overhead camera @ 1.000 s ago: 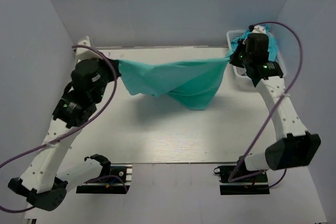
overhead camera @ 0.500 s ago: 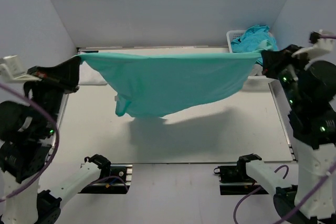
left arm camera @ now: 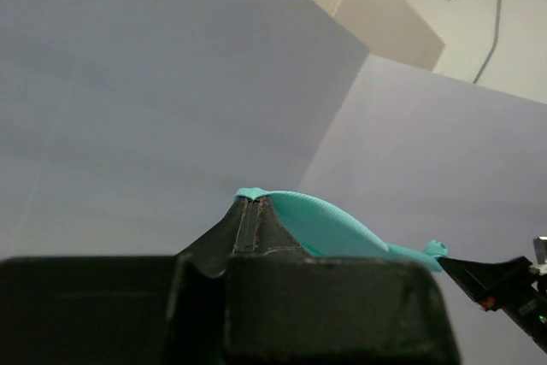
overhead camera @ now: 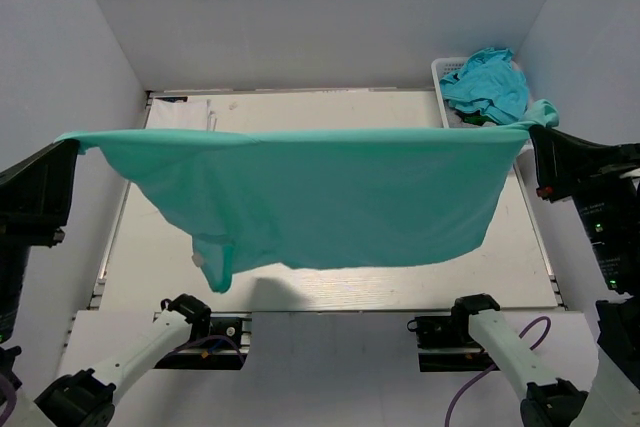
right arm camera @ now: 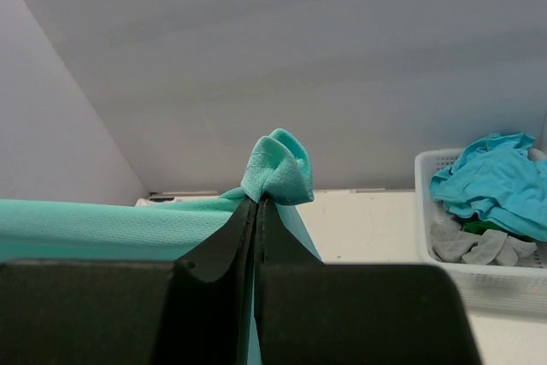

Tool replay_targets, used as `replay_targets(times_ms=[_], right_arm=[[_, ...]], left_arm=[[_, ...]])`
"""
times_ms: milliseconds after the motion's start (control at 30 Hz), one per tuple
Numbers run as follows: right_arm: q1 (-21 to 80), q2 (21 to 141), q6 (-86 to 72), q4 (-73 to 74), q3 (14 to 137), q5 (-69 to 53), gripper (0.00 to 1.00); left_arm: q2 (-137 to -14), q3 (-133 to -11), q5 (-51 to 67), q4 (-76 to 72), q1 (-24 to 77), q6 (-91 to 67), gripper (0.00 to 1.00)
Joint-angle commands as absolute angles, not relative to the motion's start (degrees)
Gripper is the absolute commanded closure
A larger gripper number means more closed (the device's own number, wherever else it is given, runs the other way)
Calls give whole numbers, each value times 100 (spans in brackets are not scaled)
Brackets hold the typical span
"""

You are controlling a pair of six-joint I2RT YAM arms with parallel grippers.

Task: Fold and stack the t-shirts
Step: Flatten out the tshirt

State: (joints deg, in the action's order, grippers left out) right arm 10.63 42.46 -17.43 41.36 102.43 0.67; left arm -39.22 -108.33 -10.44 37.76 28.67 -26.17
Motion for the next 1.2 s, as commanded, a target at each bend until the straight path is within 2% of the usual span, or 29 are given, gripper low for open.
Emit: replay_targets(times_ms=[0, 200, 433, 633, 800, 933, 1000, 1033, 1067, 1100, 1133, 1167], right_arm=[[1002, 4088, -1468, 4272, 10336, 475, 100], [1002, 3911, -1600, 3991, 9609, 405, 100], [1002, 4490, -1898, 2998, 8061, 246, 100], [993, 5808, -2188, 2296, 7032, 106, 100], [1002, 7310, -2233, 1741, 6969, -97, 100], [1002, 9059, -2101, 1863, 7777, -26, 100], [993, 9481, -1978, 1820, 8181, -26, 100], [984, 10206, -1943, 1793, 8513, -26, 100], [984, 10465, -1821, 1749, 9004, -26, 95], [958, 11329, -1802, 1819, 9635, -26, 75], [958, 11651, -1784, 1959, 10433, 156, 65], [967, 12237, -1749, 2212, 10842, 176, 57]], left_arm=[[-3964, -11196, -942, 3683, 2821, -2391, 100], [-4218, -10952, -1265, 3805, 2821, -2391, 100], [-4657, -9257, -2854, 3200, 2821, -2329, 100], [-5867, -7946, -4805, 2567, 2786, -2741, 100], [-7327, -7813, -5229, 2514, 2576, -3031, 100], [-8742, -7971, -4810, 2215, 2084, -3111, 97], [-9436, -8453, -4485, 2215, 1768, -3216, 89], [-10188, -8673, -4335, 2110, 1662, -3165, 80], [-10578, -9197, -4176, 2109, 1487, -3112, 49], [-10982, -9550, -3844, 2162, 1407, -3111, 27], [-11822, -10441, -3641, 2249, 1328, -3042, 10], [-12248, -11033, -3456, 2824, 1249, -3041, 0]])
